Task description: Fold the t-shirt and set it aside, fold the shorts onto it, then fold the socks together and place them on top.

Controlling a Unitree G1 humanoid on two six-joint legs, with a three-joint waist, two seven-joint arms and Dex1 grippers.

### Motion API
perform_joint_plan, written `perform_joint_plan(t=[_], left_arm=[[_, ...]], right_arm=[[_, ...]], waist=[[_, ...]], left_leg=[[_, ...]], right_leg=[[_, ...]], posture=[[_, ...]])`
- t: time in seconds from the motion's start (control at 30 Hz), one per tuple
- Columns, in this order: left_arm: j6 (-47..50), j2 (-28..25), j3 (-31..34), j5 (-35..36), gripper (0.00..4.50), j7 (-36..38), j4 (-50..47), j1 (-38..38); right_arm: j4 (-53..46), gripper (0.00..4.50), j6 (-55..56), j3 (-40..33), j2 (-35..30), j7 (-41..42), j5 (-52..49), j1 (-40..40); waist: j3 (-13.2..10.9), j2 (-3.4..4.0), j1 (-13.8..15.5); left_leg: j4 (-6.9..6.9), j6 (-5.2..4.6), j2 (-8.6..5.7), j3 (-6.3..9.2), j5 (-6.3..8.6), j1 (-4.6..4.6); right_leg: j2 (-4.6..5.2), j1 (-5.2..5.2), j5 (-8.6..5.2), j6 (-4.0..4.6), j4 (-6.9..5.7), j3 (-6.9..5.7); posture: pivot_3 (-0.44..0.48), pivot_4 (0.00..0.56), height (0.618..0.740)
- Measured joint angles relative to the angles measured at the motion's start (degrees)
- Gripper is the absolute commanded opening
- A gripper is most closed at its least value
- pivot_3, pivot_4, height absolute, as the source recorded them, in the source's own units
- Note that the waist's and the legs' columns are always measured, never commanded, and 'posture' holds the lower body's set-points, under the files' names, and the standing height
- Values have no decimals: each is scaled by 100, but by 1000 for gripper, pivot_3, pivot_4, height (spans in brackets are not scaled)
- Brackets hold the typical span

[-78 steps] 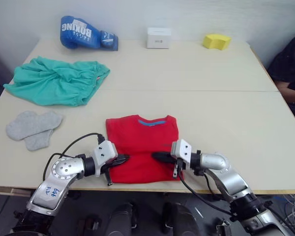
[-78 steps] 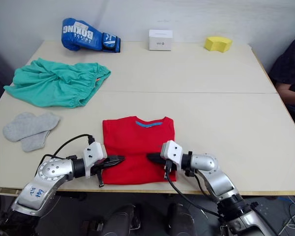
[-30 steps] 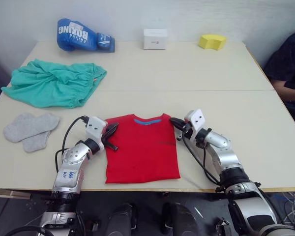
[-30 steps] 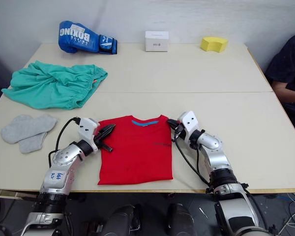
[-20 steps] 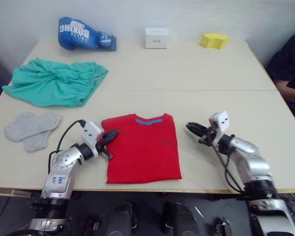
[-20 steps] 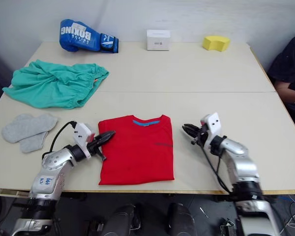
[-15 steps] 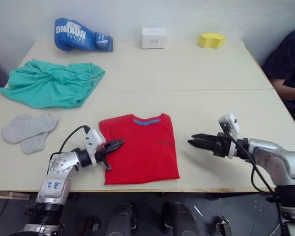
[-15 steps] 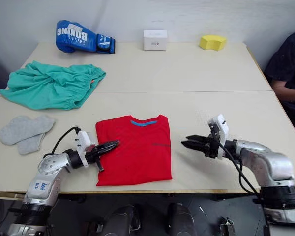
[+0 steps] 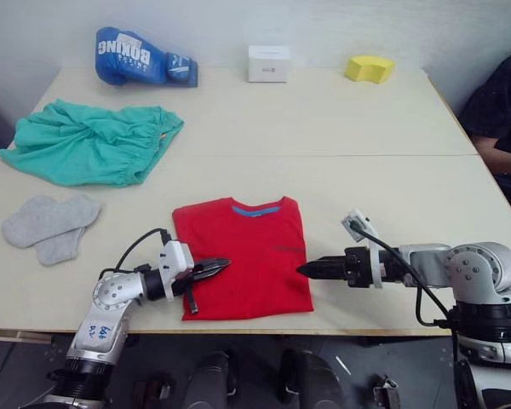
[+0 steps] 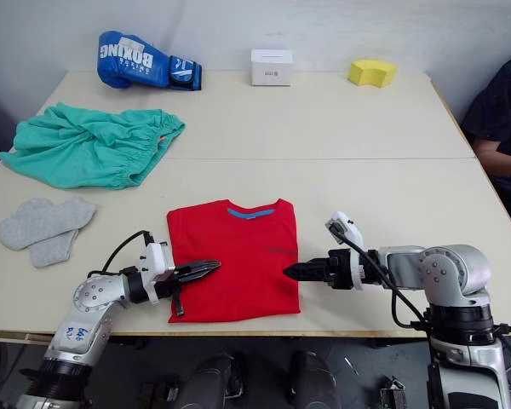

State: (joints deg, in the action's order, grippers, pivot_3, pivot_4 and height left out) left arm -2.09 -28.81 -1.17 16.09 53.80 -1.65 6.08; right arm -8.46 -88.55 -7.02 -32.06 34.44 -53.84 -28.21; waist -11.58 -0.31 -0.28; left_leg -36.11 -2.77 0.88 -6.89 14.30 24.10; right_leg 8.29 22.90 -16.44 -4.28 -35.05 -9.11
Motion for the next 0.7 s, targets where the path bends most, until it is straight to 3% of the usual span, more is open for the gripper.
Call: perform_joint_plan(t=[0.17, 0.4, 0.5, 0.7], left_arm=[[-36, 3, -19, -59, 0, -9, 1, 4], [-59, 3, -19, -65, 0, -61, 3, 3], [-62, 5, -19, -65, 0, -71, 3, 2], [-47, 81, 9, 71, 0, -13, -32, 13]], right_arm=[[513, 4486, -282, -99, 633, -318, -47, -375], [1097, 4486, -317, -235, 797, -702, -439, -554], [1109, 3869, -310, -211, 890, -879, -458, -591], [1109, 1721, -304, -351, 1290, -1431, -304, -576]], waist=[[1, -2, -13], [1, -2, -22], [1, -2, -44], [1, -2, -129]], left_leg=[[1, 1, 4, 0, -2, -3], [0, -3, 3, -2, -5, -2], [0, -2, 4, -2, -5, -3], [3, -9, 3, -6, -11, 5]], right_leg=[[-6, 1, 0, 1, -8, 1], [-6, 2, 1, 1, -12, 2], [-6, 4, 1, 1, -17, 2], [-6, 15, 1, 1, -18, 4]], posture=[[0, 150, 740], [0, 150, 740], [0, 150, 740], [0, 150, 740]])
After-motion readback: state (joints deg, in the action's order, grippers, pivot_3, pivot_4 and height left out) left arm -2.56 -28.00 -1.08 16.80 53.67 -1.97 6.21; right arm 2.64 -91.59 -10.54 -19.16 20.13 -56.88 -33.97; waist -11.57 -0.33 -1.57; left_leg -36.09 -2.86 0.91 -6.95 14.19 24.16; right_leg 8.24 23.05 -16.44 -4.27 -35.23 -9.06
